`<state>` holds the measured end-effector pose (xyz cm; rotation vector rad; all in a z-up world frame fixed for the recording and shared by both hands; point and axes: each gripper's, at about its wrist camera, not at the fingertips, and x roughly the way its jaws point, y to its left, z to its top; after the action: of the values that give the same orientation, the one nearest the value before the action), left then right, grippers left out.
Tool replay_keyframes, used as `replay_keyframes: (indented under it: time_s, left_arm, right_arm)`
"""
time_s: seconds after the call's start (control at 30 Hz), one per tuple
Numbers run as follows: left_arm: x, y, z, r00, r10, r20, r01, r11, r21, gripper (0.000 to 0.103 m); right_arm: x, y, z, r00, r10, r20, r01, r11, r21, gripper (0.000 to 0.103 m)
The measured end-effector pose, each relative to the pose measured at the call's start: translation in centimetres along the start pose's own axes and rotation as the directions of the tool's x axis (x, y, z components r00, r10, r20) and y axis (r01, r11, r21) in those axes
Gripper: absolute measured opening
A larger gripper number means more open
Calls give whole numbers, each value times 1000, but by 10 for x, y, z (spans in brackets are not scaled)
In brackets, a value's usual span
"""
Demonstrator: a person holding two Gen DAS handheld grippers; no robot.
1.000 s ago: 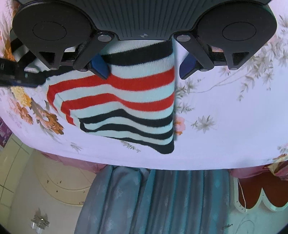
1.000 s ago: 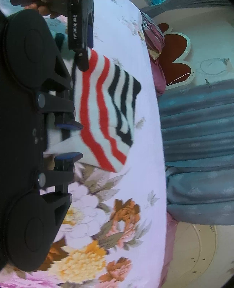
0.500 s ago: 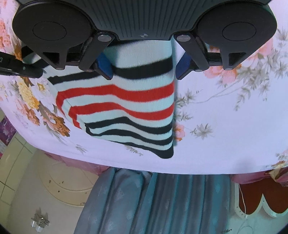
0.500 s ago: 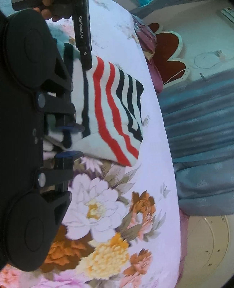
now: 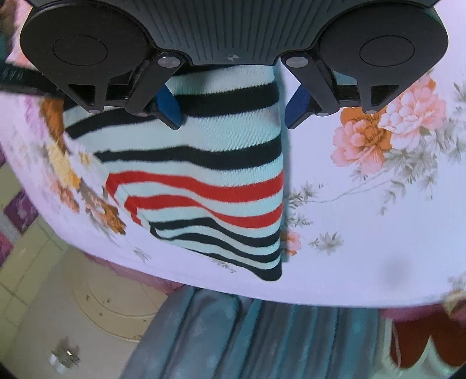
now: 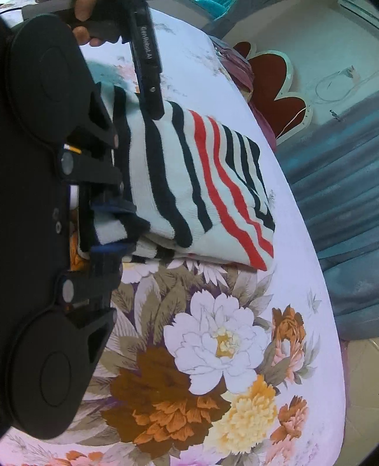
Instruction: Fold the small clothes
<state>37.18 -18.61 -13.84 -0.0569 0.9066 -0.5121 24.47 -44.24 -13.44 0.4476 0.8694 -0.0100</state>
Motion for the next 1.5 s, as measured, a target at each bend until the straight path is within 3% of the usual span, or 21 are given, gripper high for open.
replay_keyframes:
  time_s: [0.03, 0.2, 0.3, 0.37, 0.47, 0.5, 0.6, 0.8, 0.9, 1.17, 1.23, 1.4, 1.5]
  left_arm:
    - [-1, -3, -2, 1000, 4, 11, -4, 1000, 31, 65]
    - [-8, -6, -6, 999, 9, 40, -15, 991, 132, 55]
    - [-10, -5, -8, 999, 0, 38, -7, 984, 181, 54]
    - [-10, -8, -7, 999, 12, 43, -20, 982, 187, 54]
    - [-13, -13, -5, 998, 23, 50, -31, 985, 172, 55]
    - [-14, -14, -5, 998, 28, 54, -37, 985, 169, 57]
    - [-17, -15, -4, 998, 39, 53, -46, 988, 145, 75]
    - [-20, -16, 3, 997, 38, 73, -46, 993, 107, 77]
    - [-15, -15, 9, 997, 40, 71, -45, 997, 70, 77]
    - [3, -12, 21, 998, 43, 50, -43, 999, 5, 81]
    - [10, -11, 23, 998, 43, 44, -42, 999, -10, 82]
    - [27, -5, 27, 999, 28, 24, -26, 998, -61, 84]
    - [37, -2, 27, 1000, 4, 2, -4, 996, -93, 88]
  right_arm:
    - [0, 0, 0, 1000, 10, -5, -10, 1000, 16, 15]
    - [-4, -13, 2, 988, 155, -21, -151, 979, 135, 13]
    - [9, -25, -9, 988, 132, -80, -120, 983, 139, 12]
    - [11, -26, -11, 990, 119, -71, -109, 986, 124, 12]
    - [3, -14, -6, 997, 71, -32, -68, 995, 77, 20]
    - [-1, -10, -4, 998, 52, -16, -51, 997, 59, 27]
    - [-8, -5, 5, 999, 32, 16, -33, 998, 46, 36]
    - [-6, -14, 23, 998, 34, 53, -38, 995, 89, 48]
    - [0, -15, 31, 998, 27, 50, -32, 995, 99, 49]
    - [23, -10, 45, 999, 23, 25, -25, 996, 80, 48]
    - [30, -8, 47, 1000, 18, 22, -19, 998, 62, 36]
    - [42, -1, 54, 998, -15, 59, 18, 999, -44, 24]
    - [47, 1, 51, 996, -34, 86, 47, 987, -153, 25]
